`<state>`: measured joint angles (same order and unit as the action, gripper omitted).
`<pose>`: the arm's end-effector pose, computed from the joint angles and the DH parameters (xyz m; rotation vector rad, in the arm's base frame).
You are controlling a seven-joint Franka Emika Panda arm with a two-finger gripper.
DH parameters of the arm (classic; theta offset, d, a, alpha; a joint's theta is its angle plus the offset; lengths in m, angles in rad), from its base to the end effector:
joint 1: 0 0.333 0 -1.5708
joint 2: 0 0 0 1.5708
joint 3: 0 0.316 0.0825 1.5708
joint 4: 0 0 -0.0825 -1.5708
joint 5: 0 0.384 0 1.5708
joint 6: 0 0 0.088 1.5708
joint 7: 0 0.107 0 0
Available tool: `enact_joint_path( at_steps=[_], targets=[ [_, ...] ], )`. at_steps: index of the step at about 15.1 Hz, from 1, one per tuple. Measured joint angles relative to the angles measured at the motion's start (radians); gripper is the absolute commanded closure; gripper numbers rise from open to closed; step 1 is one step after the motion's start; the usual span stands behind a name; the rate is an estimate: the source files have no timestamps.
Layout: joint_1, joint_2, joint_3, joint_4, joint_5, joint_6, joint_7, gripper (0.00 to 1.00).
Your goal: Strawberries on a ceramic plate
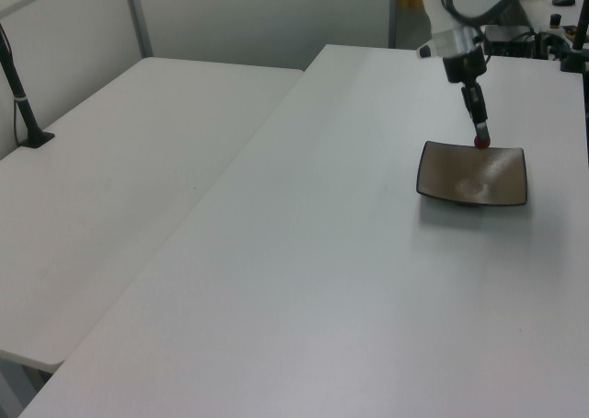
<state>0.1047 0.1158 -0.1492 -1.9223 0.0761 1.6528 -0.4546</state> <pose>0.5397 -0.0147 0.4066 -2.8900 -0.5659 0.5335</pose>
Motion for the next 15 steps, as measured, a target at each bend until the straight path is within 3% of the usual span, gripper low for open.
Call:
enact_joint_path(
  at_steps=[10, 11, 12, 13, 14, 15],
  targets=[
    [0.019, 0.051, 0.063, -0.112, 0.0, 0.245, 0.052, 1.0],
    [0.019, 0.054, 0.068, -0.116, 0.0, 0.252, 0.053, 0.97],
    [0.019, 0.053, 0.069, -0.115, 0.0, 0.253, 0.053, 0.81],
    [0.019, 0.053, 0.07, -0.115, 0.0, 0.253, 0.053, 0.29],
    [0.019, 0.053, 0.07, -0.115, 0.0, 0.253, 0.053, 0.0],
    [0.019, 0.053, 0.07, -0.115, 0.0, 0.253, 0.065, 0.0]
  ],
)
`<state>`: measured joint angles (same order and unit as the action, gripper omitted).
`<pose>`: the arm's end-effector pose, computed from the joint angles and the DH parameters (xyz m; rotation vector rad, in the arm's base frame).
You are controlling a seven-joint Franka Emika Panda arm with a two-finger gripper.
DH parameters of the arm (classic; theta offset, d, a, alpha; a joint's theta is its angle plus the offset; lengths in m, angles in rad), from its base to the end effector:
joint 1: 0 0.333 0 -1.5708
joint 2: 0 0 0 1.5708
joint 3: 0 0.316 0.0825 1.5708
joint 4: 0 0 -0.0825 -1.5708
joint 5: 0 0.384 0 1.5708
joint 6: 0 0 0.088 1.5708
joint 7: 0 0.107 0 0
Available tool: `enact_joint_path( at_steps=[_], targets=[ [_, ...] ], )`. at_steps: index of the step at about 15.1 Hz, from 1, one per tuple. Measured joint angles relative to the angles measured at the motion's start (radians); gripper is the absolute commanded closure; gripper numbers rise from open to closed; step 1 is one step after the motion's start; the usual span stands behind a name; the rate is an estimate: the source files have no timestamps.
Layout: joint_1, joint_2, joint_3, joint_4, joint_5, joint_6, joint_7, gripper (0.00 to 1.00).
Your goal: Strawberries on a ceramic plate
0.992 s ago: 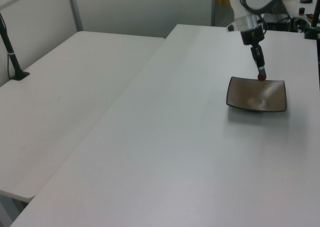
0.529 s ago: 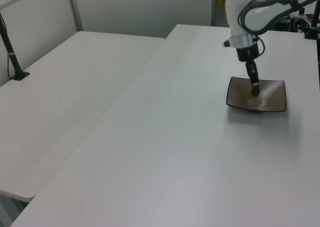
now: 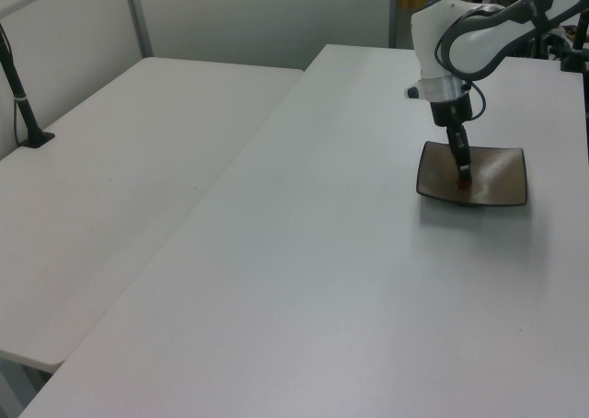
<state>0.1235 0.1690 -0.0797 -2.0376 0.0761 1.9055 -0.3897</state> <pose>0.5441 0.0301 0.3411 -2.9469 -0.5923 0.4338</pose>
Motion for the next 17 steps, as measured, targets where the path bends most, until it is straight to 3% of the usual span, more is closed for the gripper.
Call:
enact_joint_path(
  at_steps=[5, 12, 17],
  targets=[
    [0.0, -0.009, 0.003, 0.038, 0.001, -0.019, 0.099, 0.0],
    [0.0, -0.127, 0.003, 0.289, 0.002, -0.247, 0.17, 0.0],
    [0.013, -0.21, 0.017, 0.416, 0.004, -0.326, 0.338, 0.0]
  ],
)
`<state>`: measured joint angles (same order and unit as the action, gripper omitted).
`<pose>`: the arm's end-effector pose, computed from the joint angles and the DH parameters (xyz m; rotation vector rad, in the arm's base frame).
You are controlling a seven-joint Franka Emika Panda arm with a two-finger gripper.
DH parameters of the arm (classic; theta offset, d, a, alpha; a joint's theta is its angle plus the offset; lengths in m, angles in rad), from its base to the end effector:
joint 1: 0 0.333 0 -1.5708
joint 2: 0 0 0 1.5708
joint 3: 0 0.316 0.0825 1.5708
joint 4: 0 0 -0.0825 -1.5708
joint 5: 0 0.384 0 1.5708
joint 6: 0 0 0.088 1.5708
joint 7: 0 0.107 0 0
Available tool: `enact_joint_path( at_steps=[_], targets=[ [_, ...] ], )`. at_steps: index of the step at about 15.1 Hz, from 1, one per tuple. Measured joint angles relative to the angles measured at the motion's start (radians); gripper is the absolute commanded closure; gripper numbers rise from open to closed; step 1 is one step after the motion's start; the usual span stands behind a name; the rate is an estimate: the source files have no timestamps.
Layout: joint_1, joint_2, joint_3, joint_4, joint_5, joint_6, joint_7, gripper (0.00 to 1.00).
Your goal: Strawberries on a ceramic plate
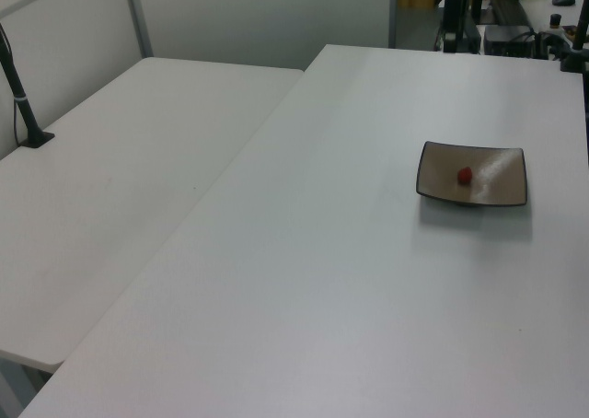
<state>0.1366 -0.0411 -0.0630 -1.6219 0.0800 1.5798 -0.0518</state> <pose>0.5401 0.0476 0.6240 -3.0531 -0.1906 0.0030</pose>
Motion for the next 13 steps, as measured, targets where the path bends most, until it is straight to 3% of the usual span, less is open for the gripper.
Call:
enact_joint_path(
  at_steps=[4, 13],
  targets=[
    [0.019, -0.034, 0.002, 0.032, 0.0, -0.028, 0.015, 0.0],
    [0.039, 0.013, 0.002, -0.002, 0.0, 0.095, 0.015, 0.0]
  ],
)
